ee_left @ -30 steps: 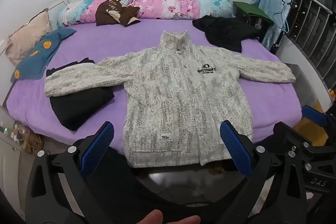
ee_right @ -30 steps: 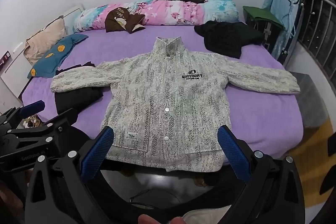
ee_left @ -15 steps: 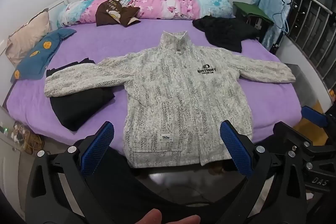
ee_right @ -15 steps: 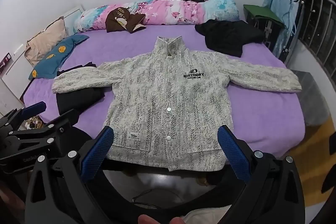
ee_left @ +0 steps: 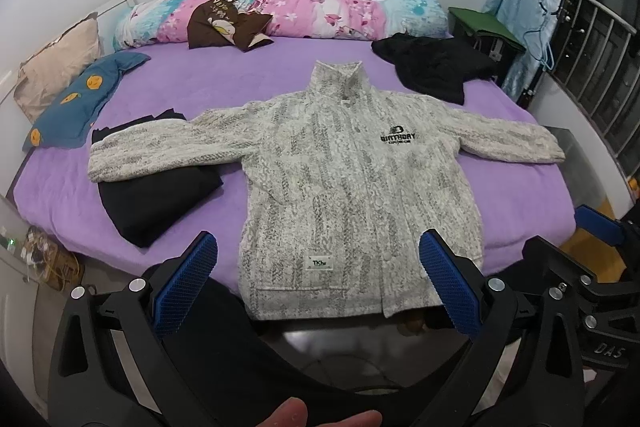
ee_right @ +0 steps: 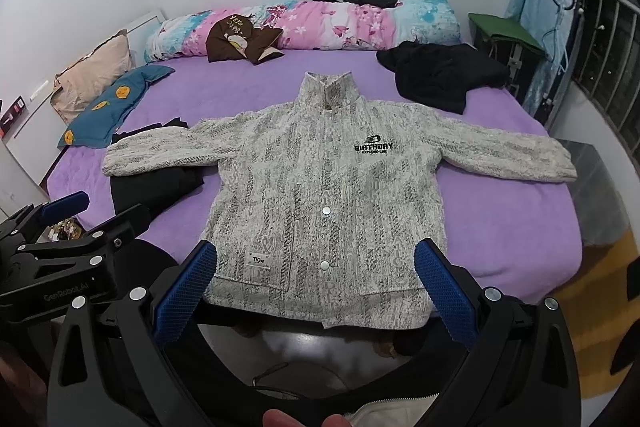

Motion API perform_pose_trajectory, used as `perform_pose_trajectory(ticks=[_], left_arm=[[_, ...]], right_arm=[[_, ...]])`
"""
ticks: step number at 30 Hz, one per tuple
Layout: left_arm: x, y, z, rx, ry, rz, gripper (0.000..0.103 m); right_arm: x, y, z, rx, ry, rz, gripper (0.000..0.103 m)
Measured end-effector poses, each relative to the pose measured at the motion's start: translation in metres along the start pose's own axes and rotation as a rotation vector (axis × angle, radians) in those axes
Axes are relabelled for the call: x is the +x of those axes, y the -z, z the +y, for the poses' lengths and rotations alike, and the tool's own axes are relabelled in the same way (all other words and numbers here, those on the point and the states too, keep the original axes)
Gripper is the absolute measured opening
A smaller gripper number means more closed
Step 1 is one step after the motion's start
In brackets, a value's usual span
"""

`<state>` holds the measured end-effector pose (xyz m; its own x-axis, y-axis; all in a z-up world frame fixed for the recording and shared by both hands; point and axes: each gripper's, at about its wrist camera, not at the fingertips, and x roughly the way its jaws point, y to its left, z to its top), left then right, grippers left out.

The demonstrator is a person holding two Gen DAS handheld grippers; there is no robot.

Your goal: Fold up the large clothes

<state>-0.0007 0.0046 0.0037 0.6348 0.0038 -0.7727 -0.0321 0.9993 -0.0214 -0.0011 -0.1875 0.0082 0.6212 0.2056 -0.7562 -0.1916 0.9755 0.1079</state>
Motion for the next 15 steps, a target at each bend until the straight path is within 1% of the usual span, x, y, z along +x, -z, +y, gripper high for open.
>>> perform_pose_trajectory(ticks=[7, 10, 15], left_arm=[[0.002, 0.001, 0.004, -0.018, 0.009, 0.007, 0.097], [0.005, 0.003, 0.010, -0.034, 0.037, 0.016, 0.097], [0.010, 0.002, 0.019, -0.051, 0.025, 0.020, 0.097]], right_arm=[[0.005, -0.001, 0.001, -0.007, -0.002, 0.005, 0.097], [0.009, -0.003, 0.002, -0.001, -0.034, 0.008, 0.097], [0.011, -0.006, 0.012, -0.029, -0.028, 0.002, 0.097]])
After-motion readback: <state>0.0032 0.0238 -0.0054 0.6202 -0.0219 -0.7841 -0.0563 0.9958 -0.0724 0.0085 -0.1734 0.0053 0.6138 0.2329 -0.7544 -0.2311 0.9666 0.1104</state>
